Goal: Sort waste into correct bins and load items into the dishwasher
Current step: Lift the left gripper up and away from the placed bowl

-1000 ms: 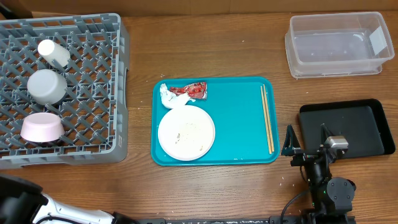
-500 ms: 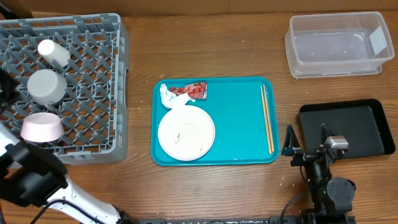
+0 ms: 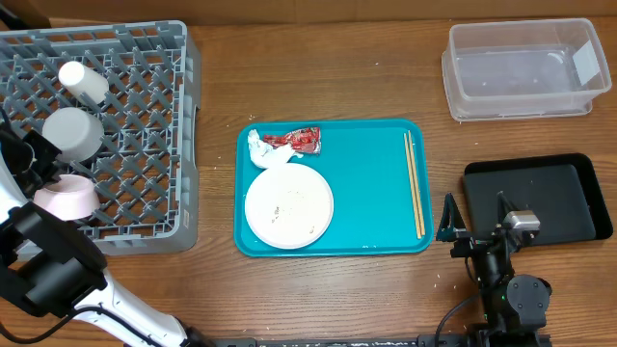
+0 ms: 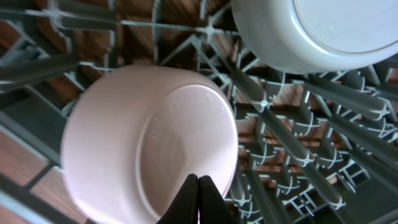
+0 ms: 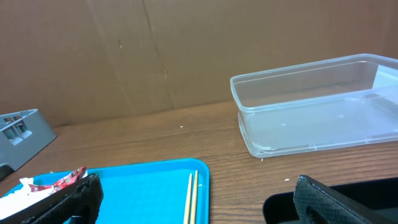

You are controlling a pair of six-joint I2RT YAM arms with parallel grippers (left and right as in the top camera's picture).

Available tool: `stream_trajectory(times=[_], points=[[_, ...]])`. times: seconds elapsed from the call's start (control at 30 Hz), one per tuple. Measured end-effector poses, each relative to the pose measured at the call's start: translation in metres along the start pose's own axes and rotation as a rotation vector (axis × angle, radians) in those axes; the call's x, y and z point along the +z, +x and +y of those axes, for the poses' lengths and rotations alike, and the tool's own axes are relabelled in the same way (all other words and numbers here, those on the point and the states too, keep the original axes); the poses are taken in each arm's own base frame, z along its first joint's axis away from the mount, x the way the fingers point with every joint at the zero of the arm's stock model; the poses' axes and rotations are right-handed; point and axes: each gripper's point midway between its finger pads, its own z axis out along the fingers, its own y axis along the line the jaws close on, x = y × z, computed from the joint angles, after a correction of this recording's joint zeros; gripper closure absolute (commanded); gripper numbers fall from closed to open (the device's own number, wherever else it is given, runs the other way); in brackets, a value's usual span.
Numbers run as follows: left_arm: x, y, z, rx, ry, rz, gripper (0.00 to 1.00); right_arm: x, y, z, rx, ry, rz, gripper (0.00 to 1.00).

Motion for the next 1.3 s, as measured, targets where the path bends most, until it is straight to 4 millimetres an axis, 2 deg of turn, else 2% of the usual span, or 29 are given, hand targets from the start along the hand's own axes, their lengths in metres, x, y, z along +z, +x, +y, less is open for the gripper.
stream_trajectory(times=[0.2, 0.3, 0.4, 0.5, 0.7, 0.8, 0.87, 0.93, 1.0, 1.17, 1.3], points=[[0.002, -0.001, -0.003, 0.0, 0.014, -0.001, 0.96, 0.0, 0.0, 0.0, 0.0, 0.0, 0.0, 0.0], [0.005, -0.004, 0.002, 0.0, -0.01, -0.016, 0.96, 0.0, 0.0, 0.0, 0.0, 0.0, 0.0, 0.0], [0.014, 0.002, 0.011, -0.018, -0.052, 0.006, 0.96, 0.0, 0.0, 0.0, 0.0, 0.0, 0.0, 0.0], [0.019, 0.01, 0.027, -0.063, -0.126, 0.033, 0.96, 0.0, 0.0, 0.0, 0.0, 0.0, 0.0, 0.0], [0.014, 0.012, 0.067, -0.213, -0.253, 0.028, 0.96, 0.0, 0.0, 0.0, 0.0, 0.0, 0.0, 0.0], [0.011, 0.009, 0.084, -0.298, -0.26, 0.014, 0.96, 0.0, 0.0, 0.0, 0.0, 0.0, -0.001, 0.0], [0.006, 0.004, 0.086, -0.342, -0.211, -0.009, 0.96, 0.0, 0.0, 0.0, 0.0, 0.0, 0.0, 0.0], [-0.004, 0.0, 0.078, -0.379, -0.121, -0.036, 0.96, 0.0, 0.0, 0.0, 0.0, 0.0, 0.0, 0.0], [-0.017, -0.004, 0.059, -0.387, 0.003, -0.058, 0.96, 0.0, 0.0, 0.0, 0.0, 0.0, 0.0, 0.0], [-0.064, -0.006, -0.02, -0.315, 0.401, -0.083, 0.96, 0.0, 0.0, 0.0, 0.0, 0.0, 0.0, 0.0], [-0.086, 0.019, -0.091, -0.161, 0.592, -0.022, 0.96, 0.0, 0.0, 0.0, 0.0, 0.0, 0.0, 0.0]])
